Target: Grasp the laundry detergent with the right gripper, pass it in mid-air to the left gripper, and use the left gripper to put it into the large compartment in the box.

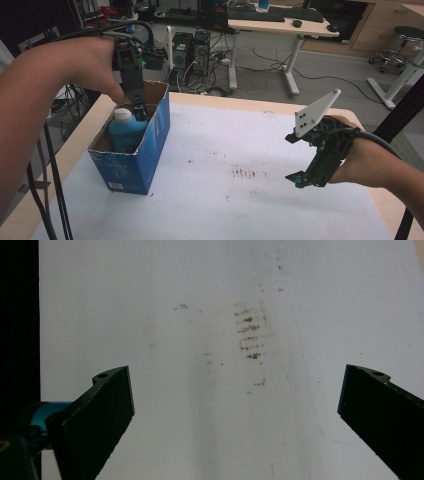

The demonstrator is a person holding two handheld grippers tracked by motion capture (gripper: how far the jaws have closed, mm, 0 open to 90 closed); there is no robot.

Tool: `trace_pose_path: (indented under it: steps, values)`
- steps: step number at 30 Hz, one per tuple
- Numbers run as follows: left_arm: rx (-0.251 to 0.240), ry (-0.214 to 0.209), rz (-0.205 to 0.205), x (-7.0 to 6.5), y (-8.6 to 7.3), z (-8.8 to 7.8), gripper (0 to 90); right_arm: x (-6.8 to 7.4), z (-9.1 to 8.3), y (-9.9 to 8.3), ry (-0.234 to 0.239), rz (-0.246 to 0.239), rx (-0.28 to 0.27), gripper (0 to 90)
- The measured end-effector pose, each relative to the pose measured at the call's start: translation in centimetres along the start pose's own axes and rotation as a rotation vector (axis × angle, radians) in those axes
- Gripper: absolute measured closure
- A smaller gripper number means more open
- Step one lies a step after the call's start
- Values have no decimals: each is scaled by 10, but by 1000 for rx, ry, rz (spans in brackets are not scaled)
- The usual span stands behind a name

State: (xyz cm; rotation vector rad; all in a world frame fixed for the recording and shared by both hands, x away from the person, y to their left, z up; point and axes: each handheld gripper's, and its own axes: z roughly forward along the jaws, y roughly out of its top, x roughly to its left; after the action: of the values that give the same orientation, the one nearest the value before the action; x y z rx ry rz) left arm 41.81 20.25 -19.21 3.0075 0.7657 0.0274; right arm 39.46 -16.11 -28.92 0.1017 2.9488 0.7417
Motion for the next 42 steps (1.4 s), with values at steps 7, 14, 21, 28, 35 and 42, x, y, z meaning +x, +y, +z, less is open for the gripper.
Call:
trace_pose_path:
  steps: [7,14,21,28,35,42]
  values:
    - [11,-26,105,-17,22,6,117,-12,-10,6,30,-7,86,8]
    - [14,-47,172,-26,40,14,90,-22,-18,7,48,-12,175,8]
    - [21,-64,225,-28,55,31,45,-26,-20,2,57,-3,249,8]
    - [24,-105,274,-30,68,55,16,-28,-18,-5,63,2,303,8]
    - [33,-114,301,-32,74,63,16,-31,-17,-7,62,-2,315,8]
    - [41,-127,328,-35,80,68,16,-33,-16,-7,70,-13,324,8]
